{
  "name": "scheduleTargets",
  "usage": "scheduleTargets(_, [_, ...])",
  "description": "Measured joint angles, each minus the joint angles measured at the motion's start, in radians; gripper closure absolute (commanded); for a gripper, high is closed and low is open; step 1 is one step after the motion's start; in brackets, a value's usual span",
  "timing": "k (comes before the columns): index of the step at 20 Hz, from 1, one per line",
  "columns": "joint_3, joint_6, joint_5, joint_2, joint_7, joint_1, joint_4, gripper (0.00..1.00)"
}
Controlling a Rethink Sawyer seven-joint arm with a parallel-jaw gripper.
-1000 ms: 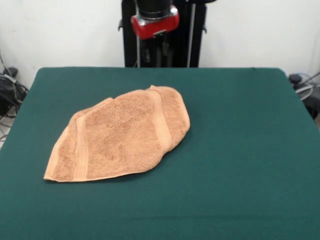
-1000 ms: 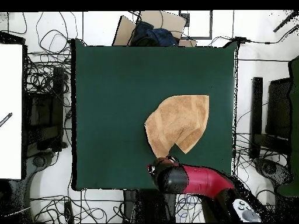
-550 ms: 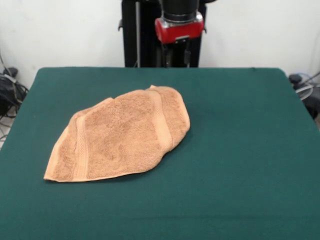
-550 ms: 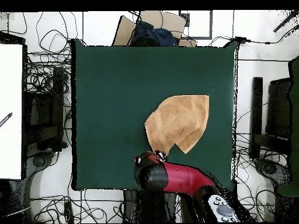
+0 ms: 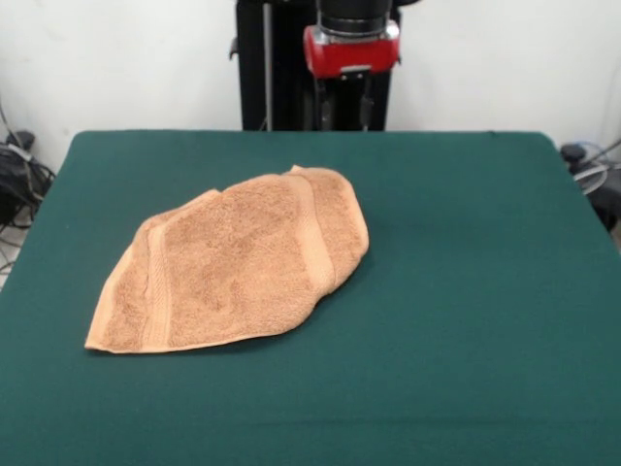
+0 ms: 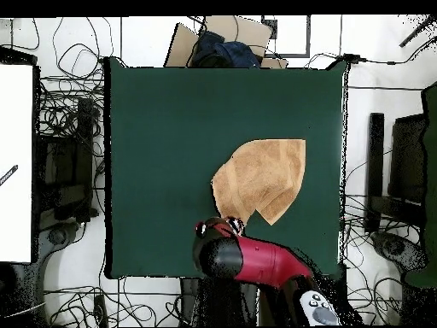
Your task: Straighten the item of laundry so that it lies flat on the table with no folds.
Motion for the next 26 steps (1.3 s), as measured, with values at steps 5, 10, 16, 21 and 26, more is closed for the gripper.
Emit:
scheduleTargets(5, [0.0, 0.0, 0.001, 0.02, 0.0, 0.0, -0.028, 0.0])
scheduleTargets(10, [0.0, 0.0, 0.001, 0.082, 0.0, 0.0, -0.084, 0.0])
scheduleTargets(16, [0.0, 0.0, 0.001, 0.161, 0.0, 0.0, -0.143, 0.0])
scheduleTargets(21, [0.0, 0.01, 0.002, 0.2, 0.0, 0.0, -0.174, 0.0])
scheduleTargets(26, [-0.001, 0.037, 0.002, 0.23, 0.0, 0.004, -0.202, 0.0])
